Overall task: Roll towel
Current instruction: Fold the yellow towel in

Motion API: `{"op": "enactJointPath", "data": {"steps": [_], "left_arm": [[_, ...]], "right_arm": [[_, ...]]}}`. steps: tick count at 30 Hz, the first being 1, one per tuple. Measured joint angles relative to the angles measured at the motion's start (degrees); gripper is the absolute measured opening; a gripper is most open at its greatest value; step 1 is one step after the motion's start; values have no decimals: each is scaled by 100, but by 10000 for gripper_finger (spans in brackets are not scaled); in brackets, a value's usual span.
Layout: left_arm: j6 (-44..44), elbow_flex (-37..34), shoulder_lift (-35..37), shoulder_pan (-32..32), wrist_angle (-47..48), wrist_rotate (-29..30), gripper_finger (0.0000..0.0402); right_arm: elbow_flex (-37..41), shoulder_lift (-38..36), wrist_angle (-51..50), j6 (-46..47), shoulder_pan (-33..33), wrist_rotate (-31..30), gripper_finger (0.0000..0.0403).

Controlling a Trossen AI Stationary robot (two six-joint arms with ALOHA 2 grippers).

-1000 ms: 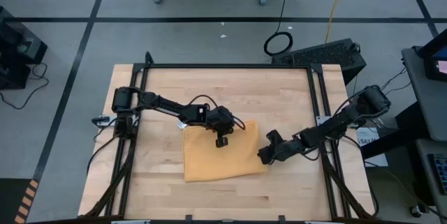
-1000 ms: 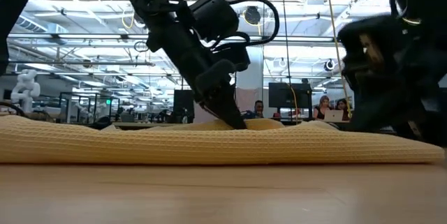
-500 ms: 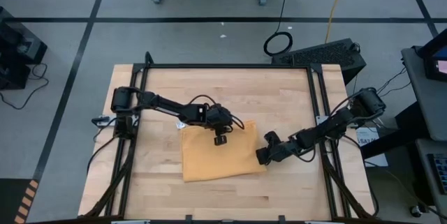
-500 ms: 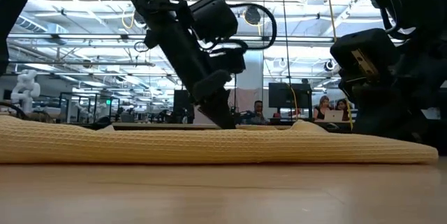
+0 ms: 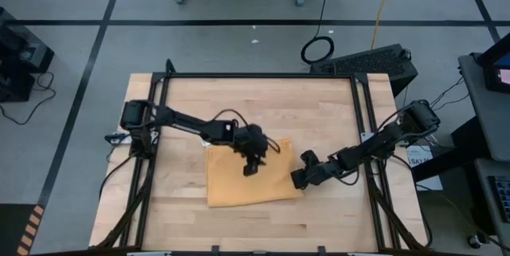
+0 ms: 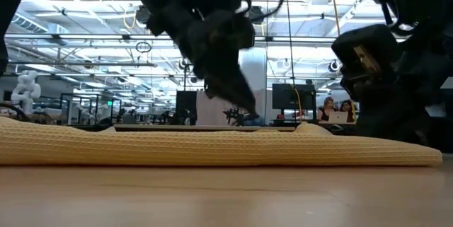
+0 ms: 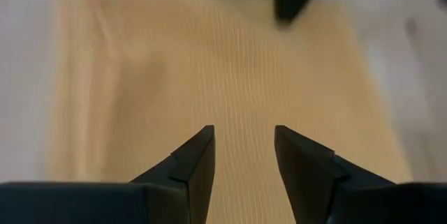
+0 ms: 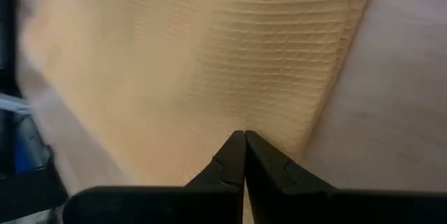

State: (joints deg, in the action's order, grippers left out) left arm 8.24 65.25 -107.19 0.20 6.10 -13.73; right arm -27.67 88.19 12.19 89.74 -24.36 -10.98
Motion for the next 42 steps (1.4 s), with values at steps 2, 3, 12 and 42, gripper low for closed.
{"op": "enactJointPath", "data": {"steps": [2, 3, 12, 42], "left_arm": [[13, -4, -130, 92, 147, 204, 148], [45, -4, -204, 120, 121, 338, 144], [223, 2, -536, 180, 356, 702, 101], [195, 94, -161, 131, 578, 790, 88]], "right_arm": [[-1, -120, 51, 46, 16, 59, 0], [-7, -180, 25, 115, 34, 100, 0], [-5, -399, -76, 258, 247, -366, 0], [-21, -393, -222, -251, 1467, -363, 0]]}}
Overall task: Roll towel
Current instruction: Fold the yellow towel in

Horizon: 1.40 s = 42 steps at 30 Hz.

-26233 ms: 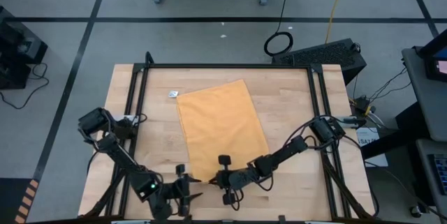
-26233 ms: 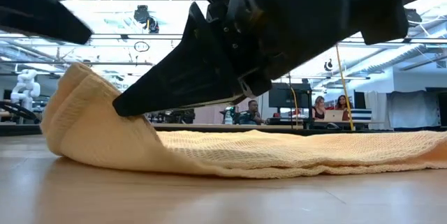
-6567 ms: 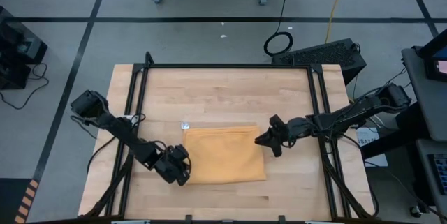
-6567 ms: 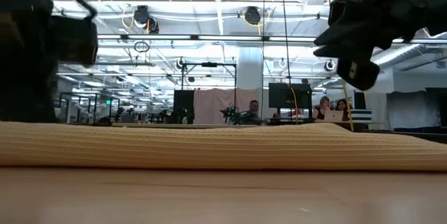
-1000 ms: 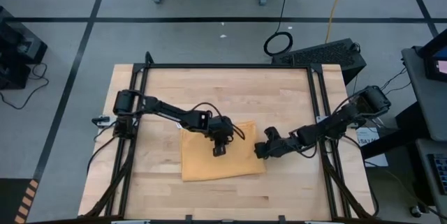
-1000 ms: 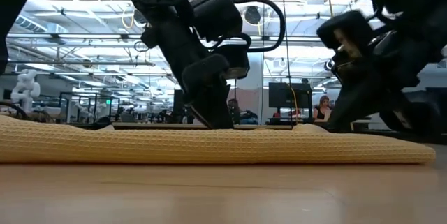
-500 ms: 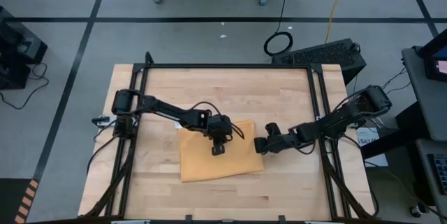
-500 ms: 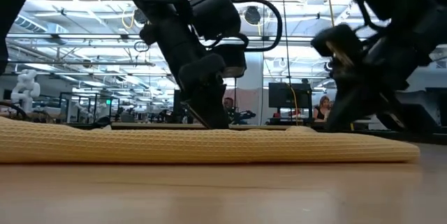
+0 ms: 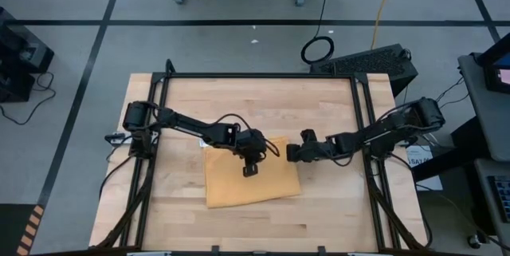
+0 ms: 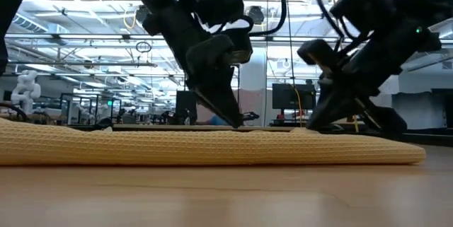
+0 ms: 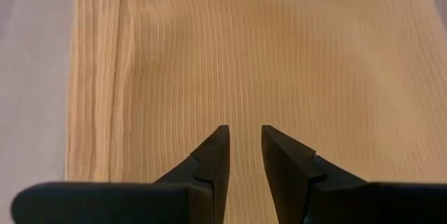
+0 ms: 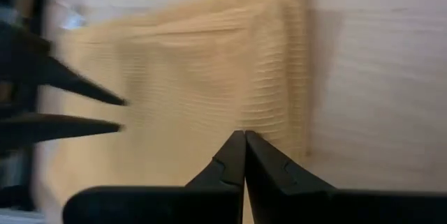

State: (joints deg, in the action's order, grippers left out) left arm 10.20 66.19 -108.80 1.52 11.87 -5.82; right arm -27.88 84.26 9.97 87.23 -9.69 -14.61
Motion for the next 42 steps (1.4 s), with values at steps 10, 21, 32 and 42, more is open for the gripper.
{"op": "enactJointPath", "data": {"steps": [10, 21, 32, 42], "left_arm": [[52, 2, -85, -71, 778, 96, 88], [159, 6, 605, -111, 1357, -43, 88], [562, 0, 549, 129, 1496, -730, 88], [1664, 0, 551, 281, 1263, -766, 88]], "right_arm": [[9, 196, -343, -3, 190, 244, 0], [7, -80, 888, -1150, -47, 907, 0], [11, 25, -170, -926, -223, 423, 0], [2, 344, -184, -838, -47, 417, 0]]}}
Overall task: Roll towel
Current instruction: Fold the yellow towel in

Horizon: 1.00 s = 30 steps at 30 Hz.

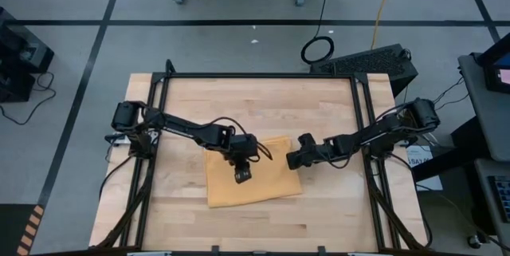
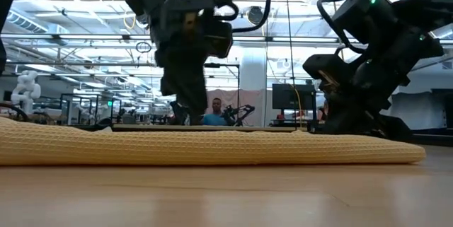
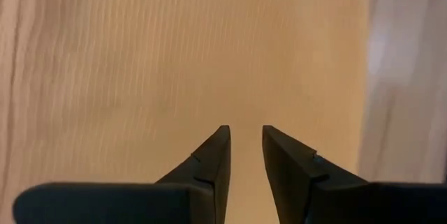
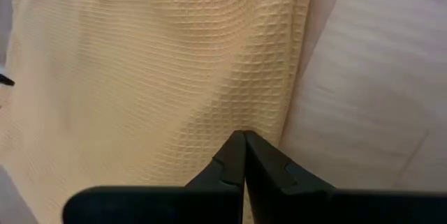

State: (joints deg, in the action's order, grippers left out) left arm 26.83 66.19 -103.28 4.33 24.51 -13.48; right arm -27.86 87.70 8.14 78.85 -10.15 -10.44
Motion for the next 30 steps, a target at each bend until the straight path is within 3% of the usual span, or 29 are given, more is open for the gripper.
{"op": "enactJointPath", "data": {"steps": [6, 19, 24, 30], "left_arm": [[766, 2, 198, -1, -493, 159, 88], [903, -58, 1269, 312, 23, 2006, 88], [2118, -595, 1626, 619, -2, 2425, 88], [3829, -1114, 1838, 990, -493, 2578, 88]], "right_arm": [[11, -287, 89, -62, -7, 48, 0], [-25, -1830, -796, -385, 215, 620, 0], [-420, -2194, -1722, -686, 570, 646, 0], [-1100, -2130, -3053, -1645, 1195, 1196, 0]]}}
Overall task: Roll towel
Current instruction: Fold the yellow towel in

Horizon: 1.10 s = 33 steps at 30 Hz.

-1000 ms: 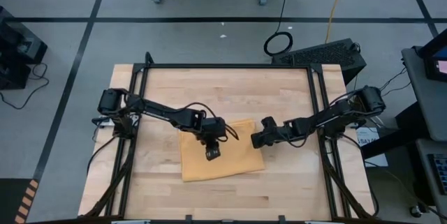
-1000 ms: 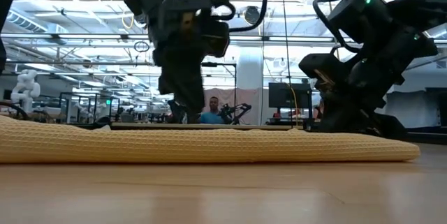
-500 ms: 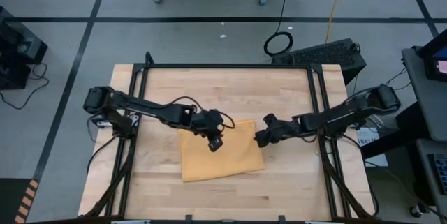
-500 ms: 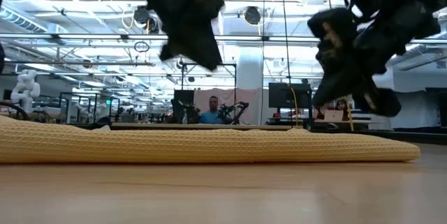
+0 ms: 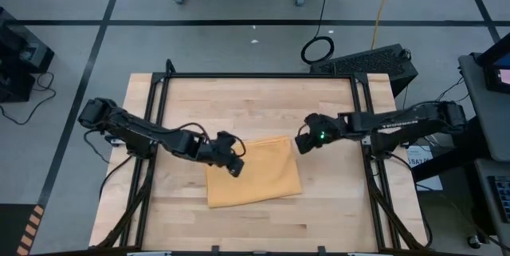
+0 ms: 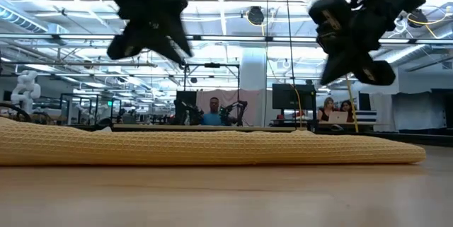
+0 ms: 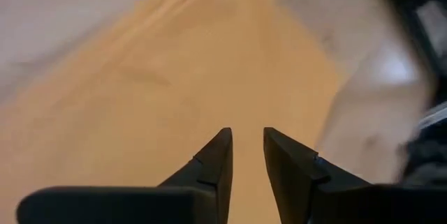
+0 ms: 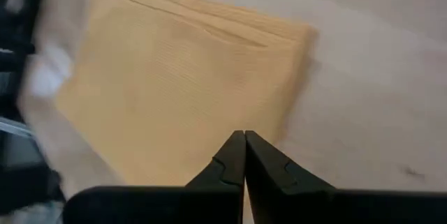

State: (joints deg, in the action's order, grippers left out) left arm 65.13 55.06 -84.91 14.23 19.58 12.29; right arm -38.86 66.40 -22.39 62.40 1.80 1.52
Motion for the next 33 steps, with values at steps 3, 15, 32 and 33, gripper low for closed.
{"op": "enactJointPath", "data": {"steps": [3, 15, 32, 33], "left_arm": [[744, -112, 29, 142, 398, 10, 88], [2543, -40, -21, 316, 688, 121, 88], [-721, 130, 5, -18, 1208, 133, 108], [-750, 134, 5, -56, 1241, 131, 108]], "right_arm": [[-224, 109, -96, -535, 284, 261, 0], [-297, 161, -274, -1846, 907, 1088, 20], [-298, 150, -133, -4396, 851, 1237, 77], [-298, 150, -127, -4420, 834, 1235, 82]]}}
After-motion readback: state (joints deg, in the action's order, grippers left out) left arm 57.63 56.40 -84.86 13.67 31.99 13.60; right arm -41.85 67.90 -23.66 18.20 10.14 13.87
